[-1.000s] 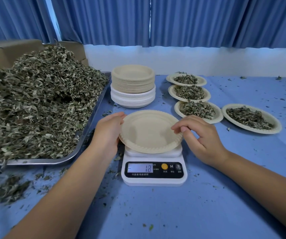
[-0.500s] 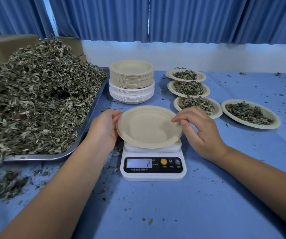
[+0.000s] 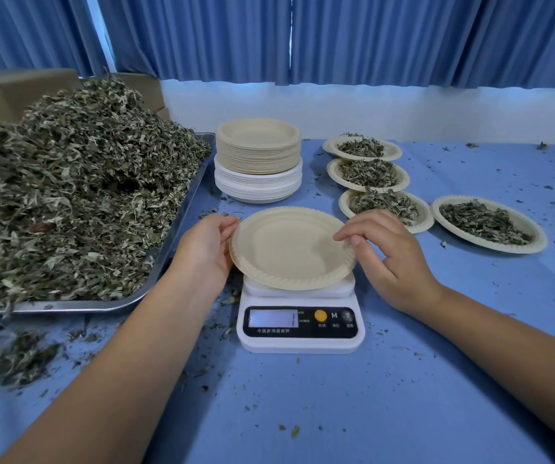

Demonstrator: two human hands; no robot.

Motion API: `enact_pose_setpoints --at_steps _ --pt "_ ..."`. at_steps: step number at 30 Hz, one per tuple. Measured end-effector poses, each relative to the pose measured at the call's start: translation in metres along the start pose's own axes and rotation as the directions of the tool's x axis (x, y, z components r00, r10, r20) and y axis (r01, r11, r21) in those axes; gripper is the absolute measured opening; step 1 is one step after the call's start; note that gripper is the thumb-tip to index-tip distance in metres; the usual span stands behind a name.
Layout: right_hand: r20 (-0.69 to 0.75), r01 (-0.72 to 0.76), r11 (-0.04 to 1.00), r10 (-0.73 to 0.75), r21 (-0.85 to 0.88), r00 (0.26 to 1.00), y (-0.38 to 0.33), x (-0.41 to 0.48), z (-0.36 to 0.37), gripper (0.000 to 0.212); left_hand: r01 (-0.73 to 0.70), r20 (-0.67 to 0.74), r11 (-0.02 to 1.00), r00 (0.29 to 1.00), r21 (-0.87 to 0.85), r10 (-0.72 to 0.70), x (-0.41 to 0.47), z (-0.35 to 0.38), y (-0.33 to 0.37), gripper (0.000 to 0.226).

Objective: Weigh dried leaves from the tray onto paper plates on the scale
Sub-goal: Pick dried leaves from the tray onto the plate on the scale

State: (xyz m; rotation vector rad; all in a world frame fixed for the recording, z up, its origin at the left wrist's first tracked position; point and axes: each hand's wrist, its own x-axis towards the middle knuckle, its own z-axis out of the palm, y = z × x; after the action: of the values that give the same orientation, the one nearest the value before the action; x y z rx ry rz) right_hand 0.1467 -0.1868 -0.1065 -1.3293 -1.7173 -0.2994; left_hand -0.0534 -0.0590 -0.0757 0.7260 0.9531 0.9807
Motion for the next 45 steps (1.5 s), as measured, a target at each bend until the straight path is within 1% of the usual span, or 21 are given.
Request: enact_pose_setpoints --at_steps 3,5,9,12,15,21,22,24,26,31,33,36,38,42,45 --pt "-0.023 0.017 1.0 -0.017 0.013 1.0 -0.003 0.001 -0.002 0.03 -0.002 0.008 1.0 1.0 0.002 0.002 0.0 -0.001 0.0 0.017" --pt "-0.037 0.075 0.997 -0.074 0.015 0.997 -0.005 0.001 -0.005 0.031 0.0 0.01 1.0 1.0 -0.001 0.0 0.001 -0.002 0.0 0.016" --pt "-0.017 0.212 0.977 -0.212 0.034 0.977 -0.012 0.0 -0.009 0.049 0.012 0.015 1.0 1.0 -0.014 -0.012 0.003 -0.003 0.001 0.016" --pt "-0.062 0.253 0.967 -0.25 0.04 0.966 -0.018 -0.005 -0.015 0.051 0.02 0.025 0.999 1.0 -0.037 -0.02 0.004 -0.004 0.002 0.018" --pt "-0.07 0.241 0.969 -0.237 0.057 0.969 -0.02 -0.014 -0.021 0.053 0.022 0.034 0.999 0.999 -0.035 -0.021 0.004 -0.004 0.003 0.022" --pt "0.082 0.21 0.967 -0.223 0.142 0.971 -0.024 -0.028 -0.024 0.054 0.034 0.03 0.999 0.999 -0.032 -0.034 0.002 -0.003 0.003 0.023" --pt "0.105 0.206 0.968 -0.222 0.146 0.969 -0.024 -0.027 -0.023 0.051 0.035 0.031 0.999 0.999 -0.033 -0.034 0.002 -0.003 0.003 0.023" --pt "0.144 0.2 0.969 -0.22 0.145 0.965 -0.024 -0.027 -0.022 0.039 0.034 0.03 0.999 0.999 -0.04 -0.032 0.002 -0.004 0.004 0.025" --pt "0.172 0.189 0.972 -0.211 0.137 0.962 -0.023 -0.027 -0.021 0.034 0.035 0.031 0.998 0.999 -0.055 -0.033 0.003 -0.004 0.005 0.024" --pt "0.212 0.193 0.968 -0.225 0.162 0.951 -0.024 -0.026 -0.022 0.049 0.055 0.039 0.995 0.998 -0.089 -0.052 0.004 -0.004 0.005 0.022" --pt "0.238 0.198 0.968 -0.231 0.156 0.943 -0.024 -0.026 -0.022 0.05 0.064 0.041 0.994 0.997 -0.092 -0.06 0.004 -0.004 0.005 0.022" --pt "0.275 0.179 0.972 -0.215 0.15 0.937 -0.024 -0.026 -0.022 0.038 0.079 0.051 0.992 0.996 -0.1 -0.074 0.004 -0.006 0.005 0.023" --pt "0.293 0.149 0.978 -0.187 0.147 0.938 -0.024 -0.026 -0.021 0.031 0.086 0.054 0.991 0.995 -0.102 -0.081 0.004 -0.006 0.005 0.023" --pt "0.308 0.115 0.98 -0.16 0.16 0.938 -0.025 -0.024 -0.019 0.032 0.091 0.049 0.991 0.995 -0.094 -0.087 0.003 -0.006 0.005 0.021" --pt "0.279 0.097 0.978 -0.147 0.185 0.949 -0.025 -0.025 -0.02 0.032 0.095 0.05 0.992 0.995 -0.089 -0.09 0.003 -0.006 0.004 0.022"
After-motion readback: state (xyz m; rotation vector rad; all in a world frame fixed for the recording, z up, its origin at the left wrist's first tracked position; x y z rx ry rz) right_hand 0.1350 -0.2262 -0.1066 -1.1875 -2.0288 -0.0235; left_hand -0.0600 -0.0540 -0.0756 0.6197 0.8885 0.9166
